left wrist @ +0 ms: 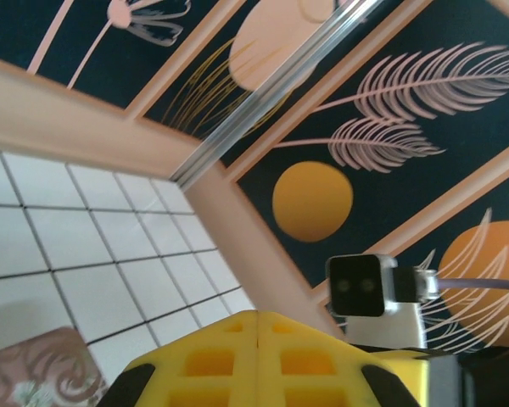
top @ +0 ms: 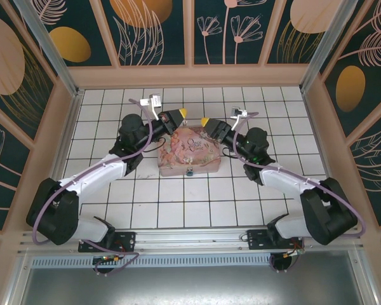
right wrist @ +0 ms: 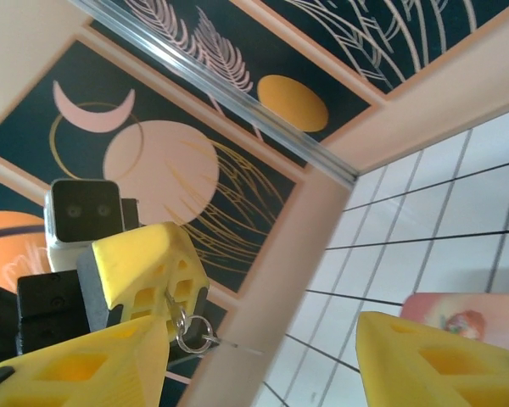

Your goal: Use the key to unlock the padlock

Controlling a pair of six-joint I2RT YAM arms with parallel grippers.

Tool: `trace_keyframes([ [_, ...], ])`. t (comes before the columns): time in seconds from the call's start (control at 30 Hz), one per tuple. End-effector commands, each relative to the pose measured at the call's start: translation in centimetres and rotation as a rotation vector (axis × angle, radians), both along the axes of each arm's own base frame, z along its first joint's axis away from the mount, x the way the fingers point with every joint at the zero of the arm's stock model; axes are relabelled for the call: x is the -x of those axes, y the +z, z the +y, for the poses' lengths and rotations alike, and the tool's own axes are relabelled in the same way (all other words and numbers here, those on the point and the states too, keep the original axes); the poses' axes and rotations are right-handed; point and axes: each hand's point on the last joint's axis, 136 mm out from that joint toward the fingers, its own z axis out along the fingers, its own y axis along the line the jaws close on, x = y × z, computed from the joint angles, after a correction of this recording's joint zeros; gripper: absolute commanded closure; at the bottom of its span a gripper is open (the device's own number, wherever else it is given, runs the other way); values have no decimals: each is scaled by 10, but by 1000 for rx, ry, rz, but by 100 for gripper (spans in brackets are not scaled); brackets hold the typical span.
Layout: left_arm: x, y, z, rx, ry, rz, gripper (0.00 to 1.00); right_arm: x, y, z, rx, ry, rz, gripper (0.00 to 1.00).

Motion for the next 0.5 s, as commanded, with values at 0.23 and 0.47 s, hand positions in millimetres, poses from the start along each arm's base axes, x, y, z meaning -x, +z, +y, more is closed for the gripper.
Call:
trace_keyframes([
  [0.23,10,30,4,136,-15,-66,100,9,40,9,-206,128,-110,42],
  [0.47,8,24,3,137,-15,-51,100,14,48,20,-233,170,-127,43],
])
